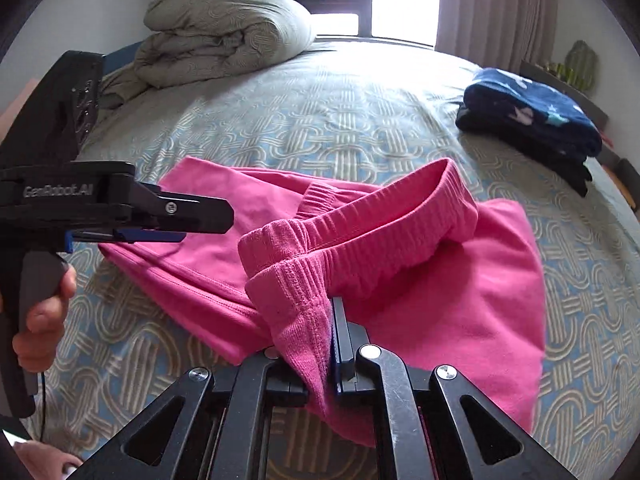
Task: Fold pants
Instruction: 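Grasp the waistband with the right tool and lift it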
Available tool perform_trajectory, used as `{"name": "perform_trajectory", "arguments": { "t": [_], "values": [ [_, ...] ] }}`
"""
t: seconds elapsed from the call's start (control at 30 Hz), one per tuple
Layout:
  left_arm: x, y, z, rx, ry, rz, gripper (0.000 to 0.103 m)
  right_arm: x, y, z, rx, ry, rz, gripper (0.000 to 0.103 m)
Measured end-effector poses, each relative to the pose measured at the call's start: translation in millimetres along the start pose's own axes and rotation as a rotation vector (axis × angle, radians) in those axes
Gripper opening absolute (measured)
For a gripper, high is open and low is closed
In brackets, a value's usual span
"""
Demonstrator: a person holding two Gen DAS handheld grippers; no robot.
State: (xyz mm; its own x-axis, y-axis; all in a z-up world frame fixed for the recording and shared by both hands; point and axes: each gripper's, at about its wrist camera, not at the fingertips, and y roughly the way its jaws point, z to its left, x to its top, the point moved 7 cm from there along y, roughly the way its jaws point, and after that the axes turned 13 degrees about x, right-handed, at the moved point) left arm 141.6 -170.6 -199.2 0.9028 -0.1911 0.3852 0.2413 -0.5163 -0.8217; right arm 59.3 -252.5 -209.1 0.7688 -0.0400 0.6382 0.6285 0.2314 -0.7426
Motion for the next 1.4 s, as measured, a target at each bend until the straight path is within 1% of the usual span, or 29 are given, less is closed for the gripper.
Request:
{"name": "perform_trajectory", "arguments": {
  "t": [0.03, 0.1, 0.17, 0.27, 0.3, 0.37, 0.4, 0.43, 0.47, 0.5, 0.57, 0.6, 0.63, 0.7, 0.77, 0.83, 0.87, 0.9, 0.97, 1.0, 1.07, 1.13, 1.17, 1.2, 1.27, 1.3, 1.33, 1.4],
  "values": [
    [-1.3, -0.6, -7.4, -0.032, 0.008, 0.01, 0.081, 0.0, -0.8, -2.1, 0.013, 0.021, -0.004, 0.008],
    [-3.5, 2.3, -21.0, -0.068, 0.028, 0.035, 0.083, 3.0, -2.7, -4.8, 0.023, 0.03, -0.017, 0.009],
    [-6.8, 9.5, -30.9, -0.087, 0.038, 0.077, 0.084, 4.5, -6.7, -2.1, 0.02, 0.015, -0.028, 0.009],
    [-7.8, 15.9, -37.4, -0.139, 0.008, 0.118, 0.085, 2.7, -16.9, 6.4, 0.0, -0.043, -0.04, 0.01],
    [-8.7, 18.5, -38.2, -0.153, -0.003, 0.136, 0.085, 0.1, -19.0, 11.2, -0.01, -0.085, -0.044, 0.013],
    [-10.1, 23.1, -36.8, -0.151, -0.018, 0.156, 0.085, -7.9, -18.0, 23.4, -0.039, -0.203, -0.029, 0.018],
    [-10.9, 24.9, -35.4, -0.141, -0.019, 0.158, 0.085, -14.3, -14.9, 30.0, -0.055, -0.266, -0.006, 0.022],
    [-12.0, 25.3, -34.0, -0.137, -0.02, 0.157, 0.085, -20.9, -11.9, 34.8, -0.068, -0.316, 0.021, 0.029],
    [-13.1, 24.7, -33.6, -0.139, -0.022, 0.157, 0.085, -26.9, -9.3, 37.8, -0.077, -0.351, 0.046, 0.033],
    [-13.6, 23.7, -33.6, -0.139, -0.021, 0.156, 0.085, -31.6, -8.5, 39.6, -0.074, -0.369, 0.063, 0.038],
    [-14.6, 21.9, -33.0, -0.134, -0.014, 0.158, 0.085, -37.0, -14.4, 42.5, -0.014, -0.366, 0.075, 0.047],
    [-14.7, 22.1, -33.5, -0.129, -0.01, 0.16, 0.085, -37.5, -19.3, 42.4, 0.017, -0.351, 0.077, 0.053],
    [-14.3, 23.4, -34.6, -0.126, -0.007, 0.16, 0.085, -36.6, -26.3, 41.6, 0.049, -0.332, 0.075, 0.057],
    [-13.3, 25.3, -37.6, -0.12, 0.002, 0.157, 0.085, -31.2, -44.4, 37.0, 0.123, -0.283, 0.049, 0.059],
    [-14.2, 25.0, -39.2, -0.115, 0.013, 0.151, 0.085, -19.0, -66.0, 23.0, 0.212, -0.182, -0.003, 0.06],
    [-14.7, 25.4, -41.2, -0.113, 0.022, 0.148, 0.085, -2.5, -81.8, -4.3, 0.279, -0.016, -0.069, 0.06],
    [-16.1, 24.2, -41.0, -0.113, 0.023, 0.147, 0.085, 5.7, -84.6, -23.2, 0.286, 0.093, -0.092, 0.06],
    [-17.2, 23.5, -41.6, -0.115, 0.024, 0.146, 0.085, 11.9, -82.6, -47.2, 0.279, 0.222, -0.098, 0.06],
    [-19.3, 22.8, -43.7, -0.116, 0.032, 0.148, 0.085, 16.5, -69.3, -89.0, 0.261, 0.461, -0.065, 0.06],
    [-20.4, 22.1, -45.3, -0.114, 0.041, 0.148, 0.085, 18.6, -62.5, -102.4, 0.274, 0.538, -0.061, 0.06],
    [-23.7, 19.9, -47.3, -0.114, 0.063, 0.151, 0.085, 24.6, -52.4, -111.4, 0.329, 0.595, -0.069, 0.06],
    [-26.7, 19.6, -51.0, -0.116, 0.085, 0.157, 0.085, 31.4, -41.5, -109.9, 0.378, 0.622, -0.047, 0.06],
    [-27.7, 20.2, -52.9, -0.112, 0.096, 0.159, 0.085, 33.7, -36.5, -106.7, 0.387, 0.629, -0.03, 0.06],
    [-28.5, 21.1, -54.1, -0.104, 0.104, 0.159, 0.085, 36.2, -30.8, -103.4, 0.384, 0.626, -0.01, 0.06],
    [-29.9, 22.6, -56.2, -0.089, 0.117, 0.158, 0.085, 41.6, -20.2, -98.8, 0.347, 0.617, 0.021, 0.06],
    [-30.5, 22.7, -57.7, -0.085, 0.122, 0.156, 0.085, 44.3, -13.8, -97.1, 0.333, 0.617, 0.037, 0.048],
    [-30.8, 22.4, -58.9, -0.082, 0.127, 0.154, 0.085, 48.3, -8.3, -96.6, 0.33, 0.617, 0.045, 0.017],
    [-32.0, 21.7, -60.0, -0.08, 0.135, 0.152, 0.085, 57.1, -3.8, -90.8, 0.33, 0.581, 0.041, 0.017]
  ]
}}
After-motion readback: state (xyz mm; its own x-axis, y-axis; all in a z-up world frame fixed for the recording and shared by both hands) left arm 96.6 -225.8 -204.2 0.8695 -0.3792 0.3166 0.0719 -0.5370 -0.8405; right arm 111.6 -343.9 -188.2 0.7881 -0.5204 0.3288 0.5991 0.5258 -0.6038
